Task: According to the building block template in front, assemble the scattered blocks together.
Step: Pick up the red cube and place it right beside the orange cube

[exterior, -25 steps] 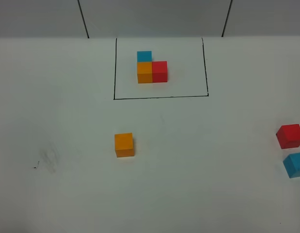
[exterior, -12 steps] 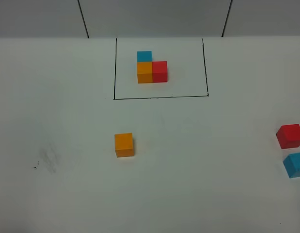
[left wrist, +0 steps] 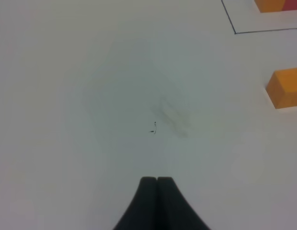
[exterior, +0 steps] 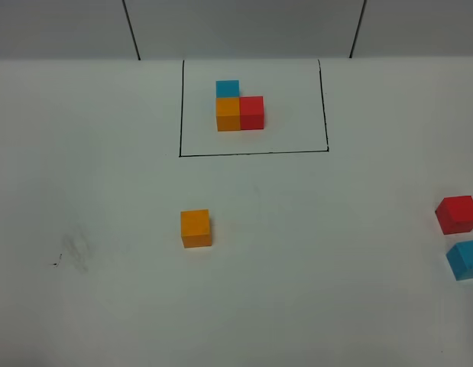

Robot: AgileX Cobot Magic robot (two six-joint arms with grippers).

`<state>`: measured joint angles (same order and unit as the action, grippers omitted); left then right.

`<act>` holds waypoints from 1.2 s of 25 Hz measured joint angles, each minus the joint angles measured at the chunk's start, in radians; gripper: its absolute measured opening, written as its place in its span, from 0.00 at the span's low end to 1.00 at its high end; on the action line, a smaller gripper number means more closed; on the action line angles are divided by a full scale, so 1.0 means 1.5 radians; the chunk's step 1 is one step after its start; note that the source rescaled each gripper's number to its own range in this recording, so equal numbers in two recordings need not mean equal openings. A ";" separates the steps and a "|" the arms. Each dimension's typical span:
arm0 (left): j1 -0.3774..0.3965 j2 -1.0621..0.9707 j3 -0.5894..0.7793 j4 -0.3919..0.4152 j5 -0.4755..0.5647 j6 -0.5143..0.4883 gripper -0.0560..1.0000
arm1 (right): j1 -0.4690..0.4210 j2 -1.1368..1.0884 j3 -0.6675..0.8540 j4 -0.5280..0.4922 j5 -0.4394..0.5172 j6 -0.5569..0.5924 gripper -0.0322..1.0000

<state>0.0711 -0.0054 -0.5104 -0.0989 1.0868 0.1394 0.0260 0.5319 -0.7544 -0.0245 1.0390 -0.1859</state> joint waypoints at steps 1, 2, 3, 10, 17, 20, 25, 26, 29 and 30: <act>0.000 0.000 0.000 0.000 0.000 0.000 0.05 | 0.000 0.028 -0.001 0.008 -0.007 0.000 0.81; 0.000 0.000 0.000 0.000 0.000 0.000 0.05 | 0.000 0.051 -0.003 0.016 -0.014 -0.001 0.81; 0.000 0.000 0.000 0.000 0.000 0.000 0.05 | 0.000 0.078 -0.003 0.023 -0.022 -0.004 0.81; 0.000 0.000 0.000 0.000 0.000 0.000 0.05 | 0.000 0.228 -0.003 0.058 -0.079 -0.014 0.81; 0.000 0.000 0.000 0.000 0.000 0.000 0.05 | 0.000 0.363 -0.003 0.066 -0.121 -0.028 0.81; 0.000 0.000 0.000 0.000 0.000 0.000 0.05 | 0.000 0.406 -0.003 0.066 -0.140 -0.029 0.80; 0.000 0.000 0.000 0.000 0.000 0.000 0.05 | 0.000 0.458 -0.003 0.078 -0.175 -0.042 0.80; 0.000 0.000 0.000 0.000 0.000 0.000 0.05 | 0.000 0.464 -0.003 0.081 -0.178 -0.045 0.80; 0.000 0.000 0.000 0.000 0.000 0.001 0.05 | 0.000 0.470 -0.003 0.085 -0.180 -0.056 0.80; 0.000 0.000 0.000 0.000 0.000 0.001 0.05 | 0.000 0.470 -0.003 0.085 -0.181 -0.057 0.80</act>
<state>0.0711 -0.0054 -0.5104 -0.0989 1.0868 0.1406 0.0260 1.2367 -0.7593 0.1025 0.7672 -0.2721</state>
